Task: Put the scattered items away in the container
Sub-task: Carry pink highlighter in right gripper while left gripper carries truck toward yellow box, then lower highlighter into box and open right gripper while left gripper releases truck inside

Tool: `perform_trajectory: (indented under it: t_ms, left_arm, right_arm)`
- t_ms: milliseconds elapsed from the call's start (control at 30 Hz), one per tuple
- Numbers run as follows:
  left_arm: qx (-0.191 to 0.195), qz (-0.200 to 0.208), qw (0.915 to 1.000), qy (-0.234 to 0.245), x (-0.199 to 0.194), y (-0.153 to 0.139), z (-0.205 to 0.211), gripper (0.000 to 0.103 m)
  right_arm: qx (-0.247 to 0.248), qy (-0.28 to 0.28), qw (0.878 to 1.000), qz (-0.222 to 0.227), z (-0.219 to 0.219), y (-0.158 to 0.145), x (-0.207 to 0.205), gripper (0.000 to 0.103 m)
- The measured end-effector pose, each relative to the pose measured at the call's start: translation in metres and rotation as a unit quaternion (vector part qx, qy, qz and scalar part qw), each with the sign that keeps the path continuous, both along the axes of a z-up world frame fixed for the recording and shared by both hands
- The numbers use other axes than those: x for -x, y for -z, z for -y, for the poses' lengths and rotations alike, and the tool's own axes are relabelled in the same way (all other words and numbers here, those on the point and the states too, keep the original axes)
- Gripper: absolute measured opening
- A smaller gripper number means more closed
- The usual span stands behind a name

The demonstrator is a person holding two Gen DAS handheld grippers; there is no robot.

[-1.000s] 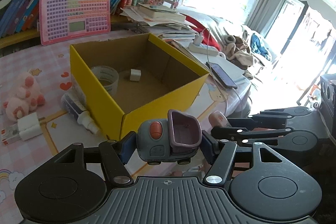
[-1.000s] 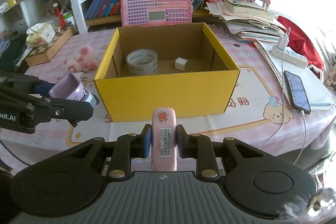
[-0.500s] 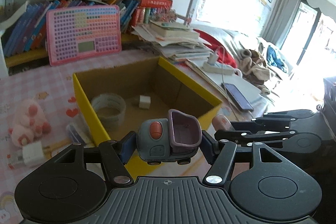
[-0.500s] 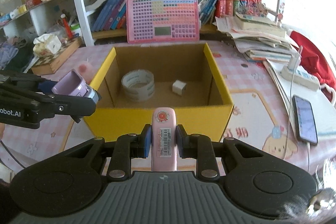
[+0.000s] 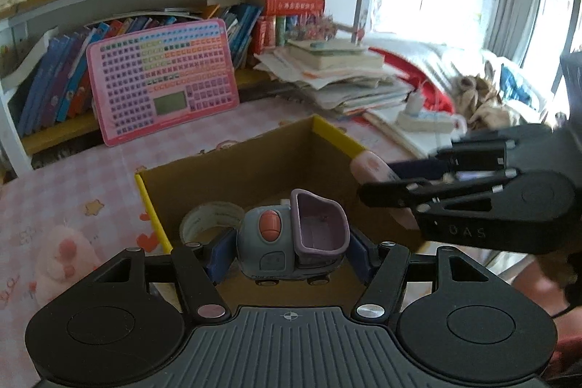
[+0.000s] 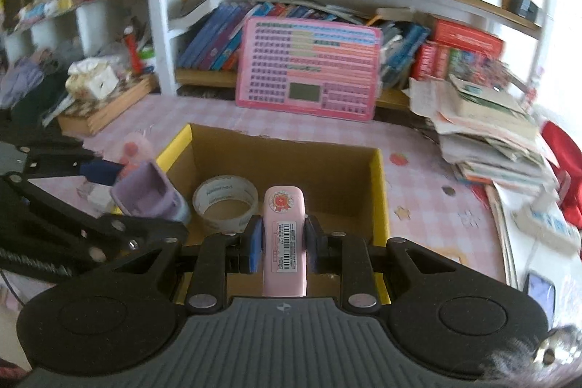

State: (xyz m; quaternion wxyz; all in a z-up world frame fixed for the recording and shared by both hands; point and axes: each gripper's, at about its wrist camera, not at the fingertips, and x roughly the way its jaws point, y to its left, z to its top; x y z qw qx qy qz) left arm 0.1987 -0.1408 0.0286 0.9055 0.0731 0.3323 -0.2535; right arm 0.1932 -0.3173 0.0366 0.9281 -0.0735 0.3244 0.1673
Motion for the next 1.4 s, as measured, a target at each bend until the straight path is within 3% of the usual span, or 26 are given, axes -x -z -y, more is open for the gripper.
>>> perform_trajectory:
  t_ms: [200,400,667,867,1100,1400]
  left_arm:
    - [-0.049,-0.012,0.9987,0.001,-0.020,0.018,0.011,0.064]
    - [-0.104,-0.027,0.9939,0.026,-0.030,0.038,0.026,0.064]
    - [-0.118,-0.046,0.9916,0.027,-0.040,0.047,0.030,0.064]
    - [-0.126,-0.044,0.9908,0.023,-0.040,0.048,0.033,0.064]
    - [-0.126,-0.042,0.9911,0.011,-0.040,0.048,0.035,0.065]
    - [-0.118,-0.023,0.9927,-0.003,-0.028,0.038,0.032,0.068]
  right_arm:
    - [0.022,-0.033,0.998,-0.045,-0.010,0.024,-0.040,0.023]
    - [0.075,-0.074,0.990,-0.094,-0.021,0.051,-0.078,0.023]
    - [0.124,-0.117,0.975,-0.142,-0.036,0.067,-0.104,0.023]
    - [0.123,-0.133,0.970,-0.162,-0.037,0.069,-0.106,0.023]
    - [0.114,-0.131,0.971,-0.165,-0.036,0.068,-0.106,0.023]
    - [0.095,-0.123,0.978,-0.142,-0.032,0.061,-0.098,0.034]
